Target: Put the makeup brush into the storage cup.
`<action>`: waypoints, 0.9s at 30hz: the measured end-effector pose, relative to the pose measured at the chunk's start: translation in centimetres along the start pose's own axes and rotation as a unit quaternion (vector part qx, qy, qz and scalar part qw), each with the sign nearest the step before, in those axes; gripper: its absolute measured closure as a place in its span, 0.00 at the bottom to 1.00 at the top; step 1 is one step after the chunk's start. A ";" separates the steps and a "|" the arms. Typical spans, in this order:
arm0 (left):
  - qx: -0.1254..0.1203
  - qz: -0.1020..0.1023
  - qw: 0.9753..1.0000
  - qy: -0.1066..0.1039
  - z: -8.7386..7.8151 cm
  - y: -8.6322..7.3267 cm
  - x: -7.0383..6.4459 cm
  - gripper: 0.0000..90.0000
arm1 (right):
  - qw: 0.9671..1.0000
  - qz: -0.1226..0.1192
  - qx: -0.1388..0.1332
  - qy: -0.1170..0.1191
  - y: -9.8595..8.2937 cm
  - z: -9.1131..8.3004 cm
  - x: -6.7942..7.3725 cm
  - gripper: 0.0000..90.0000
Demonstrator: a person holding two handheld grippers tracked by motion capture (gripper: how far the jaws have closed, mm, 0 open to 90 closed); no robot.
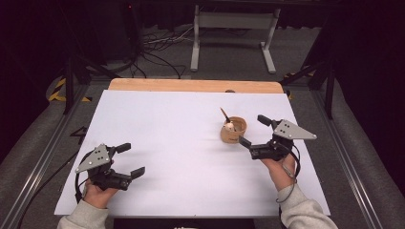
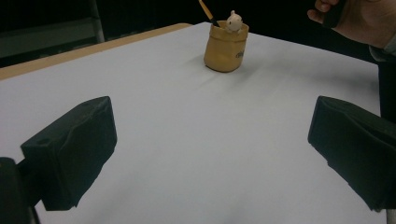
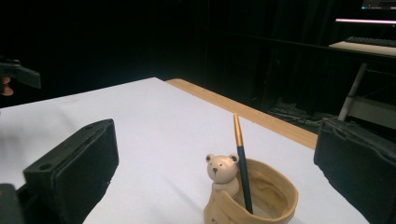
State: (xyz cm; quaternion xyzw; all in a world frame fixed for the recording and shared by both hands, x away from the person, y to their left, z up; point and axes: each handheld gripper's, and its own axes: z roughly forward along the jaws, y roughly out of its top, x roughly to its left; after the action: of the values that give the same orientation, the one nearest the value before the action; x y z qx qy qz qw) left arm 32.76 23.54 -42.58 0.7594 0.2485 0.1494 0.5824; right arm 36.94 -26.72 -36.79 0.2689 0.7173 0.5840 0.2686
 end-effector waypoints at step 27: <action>-0.054 -0.028 0.998 0.020 -1.0 -2.1 0.3 0.00 | 1.000 0.005 -0.021 0.011 -5.6 -3.6 1.2 0.00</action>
State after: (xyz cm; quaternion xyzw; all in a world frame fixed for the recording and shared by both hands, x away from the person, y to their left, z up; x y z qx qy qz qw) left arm 32.08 24.91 -44.36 0.7162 0.2728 0.1612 0.6218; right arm 33.19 -29.32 -41.79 0.2608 0.7061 0.6033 0.2635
